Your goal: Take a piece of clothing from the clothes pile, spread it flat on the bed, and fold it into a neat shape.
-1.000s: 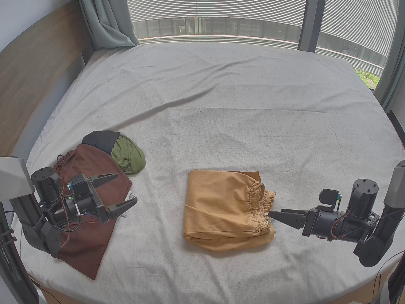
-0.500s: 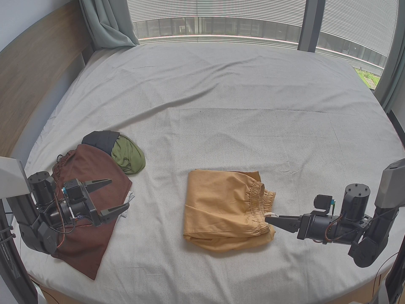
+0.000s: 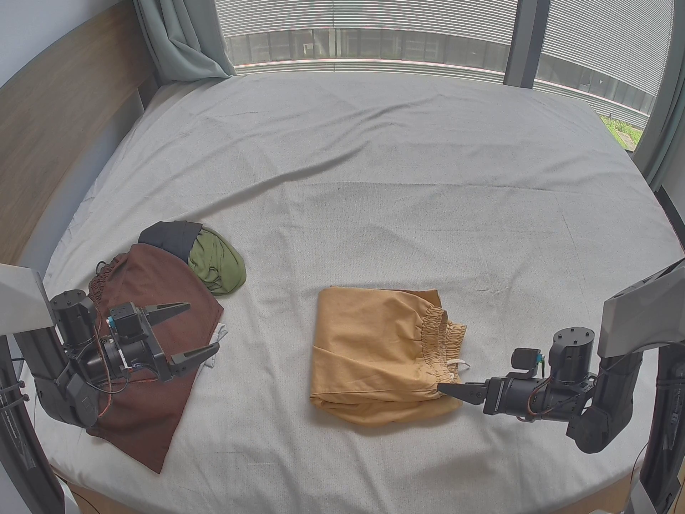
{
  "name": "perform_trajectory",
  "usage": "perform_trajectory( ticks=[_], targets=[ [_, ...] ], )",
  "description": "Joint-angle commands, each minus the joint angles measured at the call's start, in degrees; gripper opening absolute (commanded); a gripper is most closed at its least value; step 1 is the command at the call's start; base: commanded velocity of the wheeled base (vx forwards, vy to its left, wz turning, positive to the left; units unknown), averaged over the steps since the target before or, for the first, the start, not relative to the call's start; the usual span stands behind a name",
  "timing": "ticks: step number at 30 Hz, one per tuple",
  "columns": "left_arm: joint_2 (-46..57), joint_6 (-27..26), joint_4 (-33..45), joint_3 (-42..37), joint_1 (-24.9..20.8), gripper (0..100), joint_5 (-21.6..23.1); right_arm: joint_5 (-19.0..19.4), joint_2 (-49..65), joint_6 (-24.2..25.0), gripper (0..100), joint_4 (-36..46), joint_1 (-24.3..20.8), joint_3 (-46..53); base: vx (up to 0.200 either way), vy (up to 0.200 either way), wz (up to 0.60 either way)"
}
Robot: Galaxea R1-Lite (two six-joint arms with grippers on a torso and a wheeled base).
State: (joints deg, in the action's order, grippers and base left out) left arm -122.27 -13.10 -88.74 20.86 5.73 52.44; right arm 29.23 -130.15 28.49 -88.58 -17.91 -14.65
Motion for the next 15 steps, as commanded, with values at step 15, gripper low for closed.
perform_trajectory(
  ticks=[15],
  targets=[
    [0.72,-0.25,-0.12,-0.56,-0.02,100,0.11,-0.4,-9.69,5.0,100,-0.02,-0.37,-7.5,0.0,0.0,0.0]
  ],
)
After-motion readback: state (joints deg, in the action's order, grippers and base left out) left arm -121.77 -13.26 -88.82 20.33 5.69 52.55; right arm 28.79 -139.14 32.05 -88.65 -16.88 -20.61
